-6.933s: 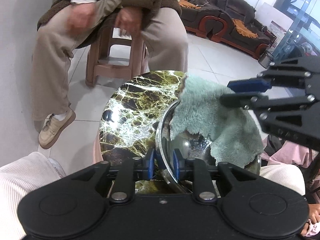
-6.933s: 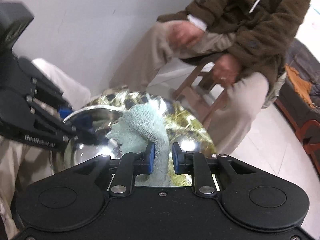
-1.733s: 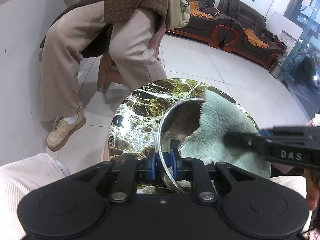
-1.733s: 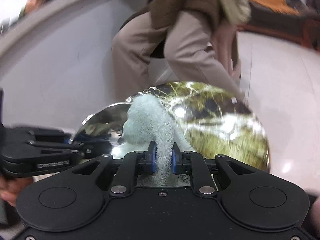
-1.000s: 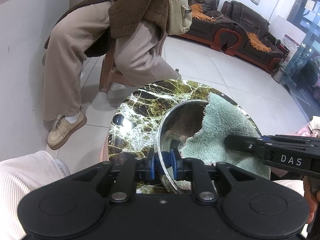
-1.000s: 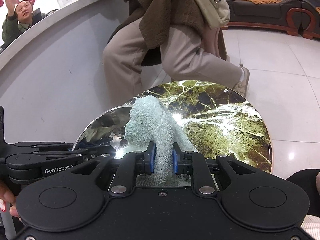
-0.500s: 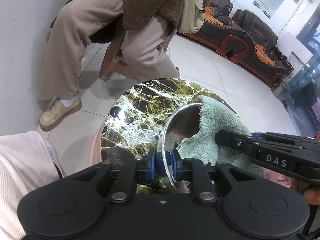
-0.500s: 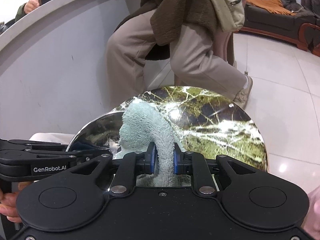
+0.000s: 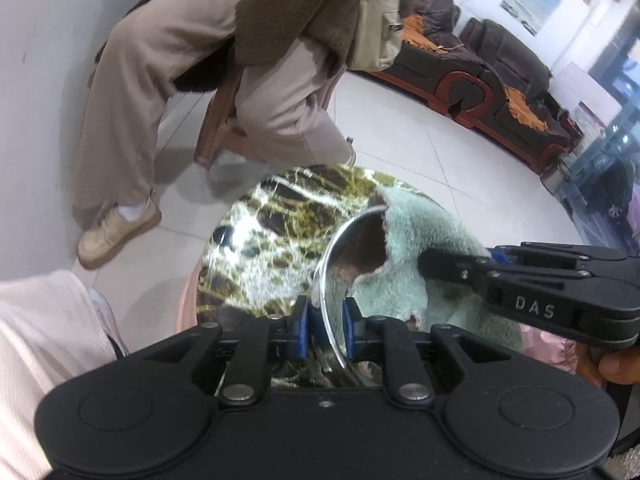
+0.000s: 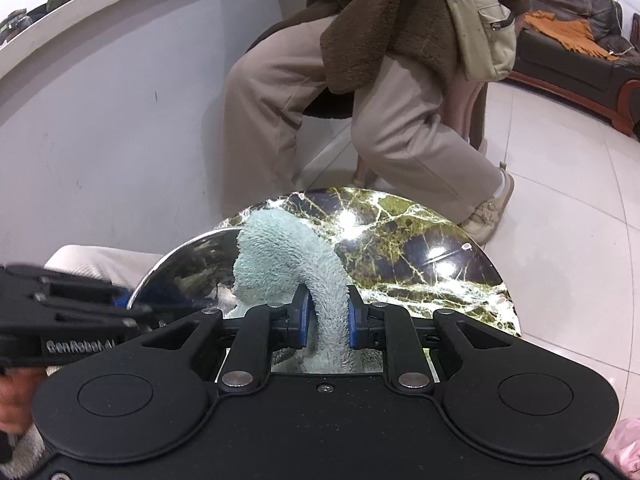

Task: Clean bowl
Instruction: 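Hold the bowl rim with the left gripper while the right gripper drags the towel toward the clamped rim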

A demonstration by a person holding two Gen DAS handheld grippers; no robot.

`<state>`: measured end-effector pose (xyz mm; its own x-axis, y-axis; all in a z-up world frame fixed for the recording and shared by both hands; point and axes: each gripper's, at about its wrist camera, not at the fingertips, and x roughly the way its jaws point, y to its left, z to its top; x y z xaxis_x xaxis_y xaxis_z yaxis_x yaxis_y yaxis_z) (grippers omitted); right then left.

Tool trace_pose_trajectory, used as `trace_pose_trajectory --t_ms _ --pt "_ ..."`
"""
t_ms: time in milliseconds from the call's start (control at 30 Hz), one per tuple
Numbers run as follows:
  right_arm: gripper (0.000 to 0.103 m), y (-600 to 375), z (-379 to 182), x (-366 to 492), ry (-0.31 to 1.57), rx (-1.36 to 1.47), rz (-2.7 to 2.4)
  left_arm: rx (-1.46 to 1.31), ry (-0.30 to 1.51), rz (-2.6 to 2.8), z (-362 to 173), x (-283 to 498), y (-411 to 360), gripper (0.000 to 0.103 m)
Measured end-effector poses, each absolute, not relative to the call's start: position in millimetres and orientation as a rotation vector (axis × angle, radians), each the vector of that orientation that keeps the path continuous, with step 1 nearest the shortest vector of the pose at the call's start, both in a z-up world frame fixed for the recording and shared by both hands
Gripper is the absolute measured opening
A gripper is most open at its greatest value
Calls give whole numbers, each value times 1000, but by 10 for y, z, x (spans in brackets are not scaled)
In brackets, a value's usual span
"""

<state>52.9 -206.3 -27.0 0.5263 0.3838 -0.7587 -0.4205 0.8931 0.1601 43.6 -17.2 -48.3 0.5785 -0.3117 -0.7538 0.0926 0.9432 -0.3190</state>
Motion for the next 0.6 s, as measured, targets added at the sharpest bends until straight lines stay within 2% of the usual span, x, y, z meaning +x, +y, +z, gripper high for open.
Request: trace_pose_trajectory --t_ms 300,400,600 --pt "17 -2077 -231 541 888 -52 492 -207 926 -251 -489 615 -185 16" --pt "17 -2084 -234 549 890 -54 497 -198 926 -269 -495 634 -180 11" --pt "17 -2058 -215 600 890 -68 525 -164 958 -279 -459 567 -198 9"
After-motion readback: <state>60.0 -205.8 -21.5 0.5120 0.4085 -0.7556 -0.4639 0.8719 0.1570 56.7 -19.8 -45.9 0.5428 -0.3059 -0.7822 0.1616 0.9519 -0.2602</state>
